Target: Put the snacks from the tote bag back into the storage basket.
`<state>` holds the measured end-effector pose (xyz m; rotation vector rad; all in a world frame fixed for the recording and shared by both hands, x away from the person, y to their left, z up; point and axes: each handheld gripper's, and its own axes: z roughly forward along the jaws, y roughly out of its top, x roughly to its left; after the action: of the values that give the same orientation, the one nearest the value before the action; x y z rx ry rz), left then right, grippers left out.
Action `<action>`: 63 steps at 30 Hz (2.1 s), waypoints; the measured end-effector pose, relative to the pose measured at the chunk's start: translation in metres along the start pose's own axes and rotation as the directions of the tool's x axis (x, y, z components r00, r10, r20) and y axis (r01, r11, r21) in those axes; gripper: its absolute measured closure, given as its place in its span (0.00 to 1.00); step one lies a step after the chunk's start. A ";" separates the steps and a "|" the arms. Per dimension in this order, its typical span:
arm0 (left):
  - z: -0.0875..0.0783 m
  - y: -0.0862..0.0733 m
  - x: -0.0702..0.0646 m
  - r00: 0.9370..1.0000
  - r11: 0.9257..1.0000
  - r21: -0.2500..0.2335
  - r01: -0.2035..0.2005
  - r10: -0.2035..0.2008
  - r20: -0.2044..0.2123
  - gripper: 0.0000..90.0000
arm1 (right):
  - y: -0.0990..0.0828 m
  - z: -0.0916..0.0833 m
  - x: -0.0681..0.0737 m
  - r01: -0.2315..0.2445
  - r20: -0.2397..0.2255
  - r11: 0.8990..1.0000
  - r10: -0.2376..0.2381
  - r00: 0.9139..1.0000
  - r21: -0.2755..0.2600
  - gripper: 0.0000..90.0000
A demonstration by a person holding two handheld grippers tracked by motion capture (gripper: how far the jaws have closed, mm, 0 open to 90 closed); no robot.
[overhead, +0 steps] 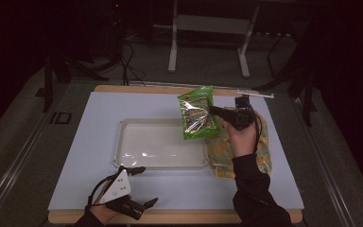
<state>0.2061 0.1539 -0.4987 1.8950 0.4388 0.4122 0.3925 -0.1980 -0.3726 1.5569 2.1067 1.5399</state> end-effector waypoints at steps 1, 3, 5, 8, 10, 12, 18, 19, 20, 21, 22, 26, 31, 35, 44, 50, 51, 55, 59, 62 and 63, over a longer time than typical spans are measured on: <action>0.000 0.000 0.000 1.000 1.000 0.000 -0.001 0.001 0.000 0.01 | -0.001 0.001 0.001 -0.001 -0.004 1.000 0.001 1.000 -0.002 0.98; 0.000 0.000 0.000 1.000 1.000 0.000 0.000 0.000 0.000 0.01 | -0.002 0.003 0.003 -0.004 -0.008 1.000 0.004 1.000 -0.009 0.98; 0.000 0.000 0.000 1.000 1.000 0.000 0.000 0.000 -0.001 0.01 | -0.003 0.004 0.005 -0.011 -0.017 1.000 0.011 1.000 -0.019 0.98; 0.000 0.000 0.000 1.000 1.000 0.000 -0.001 0.001 0.000 0.01 | -0.004 0.007 0.007 -0.023 -0.027 0.999 0.022 0.999 -0.025 0.98; 0.000 0.000 0.000 1.000 1.000 0.000 -0.002 0.002 0.000 0.01 | -0.006 0.010 0.009 -0.022 -0.032 0.999 0.021 0.999 -0.024 0.98; -0.001 0.000 0.000 1.000 1.000 -0.002 -0.002 0.002 -0.001 0.01 | -0.007 0.012 0.009 -0.022 -0.033 0.999 0.022 0.999 -0.026 0.98; 0.000 0.000 0.000 1.000 1.000 -0.002 -0.002 0.002 0.000 0.01 | -0.013 0.020 0.005 -0.053 -0.051 0.998 0.052 0.997 -0.016 0.98; 0.000 0.000 0.000 1.000 1.000 -0.001 -0.002 0.002 0.000 0.01 | -0.015 0.022 0.005 -0.058 -0.055 0.998 0.057 0.997 -0.014 0.98; 0.000 0.000 0.000 1.000 1.000 -0.001 -0.003 0.003 0.000 0.01 | -0.017 0.023 0.004 -0.064 -0.058 0.998 0.063 0.996 -0.014 0.98; -0.001 0.000 0.000 1.000 1.000 -0.001 -0.003 0.003 0.000 0.01 | -0.018 0.025 0.004 -0.070 -0.062 0.997 0.069 0.996 -0.012 0.98; -0.001 0.000 0.000 1.000 1.000 -0.001 -0.004 0.004 0.000 0.01 | -0.020 0.026 0.004 -0.074 -0.065 0.997 0.073 0.995 -0.011 0.98; -0.001 0.000 0.000 1.000 1.000 -0.002 -0.003 0.003 0.001 0.01 | -0.026 0.032 0.003 -0.084 -0.059 0.996 0.083 0.995 -0.014 0.98; -0.001 0.000 0.000 1.000 1.000 -0.001 -0.005 0.005 0.002 0.01 | -0.035 0.037 -0.001 -0.114 -0.065 0.993 0.112 0.992 -0.017 0.98; -0.001 0.000 0.000 1.000 1.000 -0.001 -0.006 0.006 0.002 0.01 | -0.044 0.042 -0.004 -0.132 -0.067 0.991 0.131 0.989 -0.020 0.98; 0.000 0.001 -0.002 1.000 1.000 0.001 -0.011 0.011 0.005 0.01 | -0.066 0.056 -0.010 -0.172 -0.075 0.985 0.171 0.982 -0.007 0.98; 0.000 0.001 -0.002 1.000 1.000 0.000 -0.010 0.010 0.003 0.01 | -0.080 0.068 -0.015 -0.202 -0.079 0.979 0.203 0.976 0.025 0.98; 0.000 0.001 -0.002 1.000 1.000 0.001 -0.012 0.012 0.003 0.01 | -0.083 0.070 -0.015 -0.207 -0.073 0.978 0.208 0.975 0.026 0.98; 0.000 0.001 -0.002 1.000 1.000 0.002 -0.013 0.013 0.004 0.01 | -0.094 0.075 -0.018 -0.223 -0.064 0.974 0.226 0.972 0.039 0.98; 0.000 0.001 -0.002 1.000 1.000 0.004 -0.016 0.016 0.007 0.01 | -0.102 0.078 -0.020 -0.228 -0.052 0.972 0.231 0.972 0.057 0.98; 0.000 0.001 -0.002 1.000 1.000 0.006 -0.018 0.018 0.007 0.01 | -0.107 0.080 -0.021 -0.237 -0.045 0.969 0.240 0.970 0.064 0.98; 0.001 0.001 -0.002 1.000 1.000 0.006 -0.017 0.017 0.007 0.01 | -0.109 0.080 -0.020 -0.244 -0.043 0.968 0.247 0.968 0.060 0.98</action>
<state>0.2050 0.1521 -0.4978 1.9068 0.4203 0.4155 0.3781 -0.1575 -0.5025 1.8800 2.0618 1.6222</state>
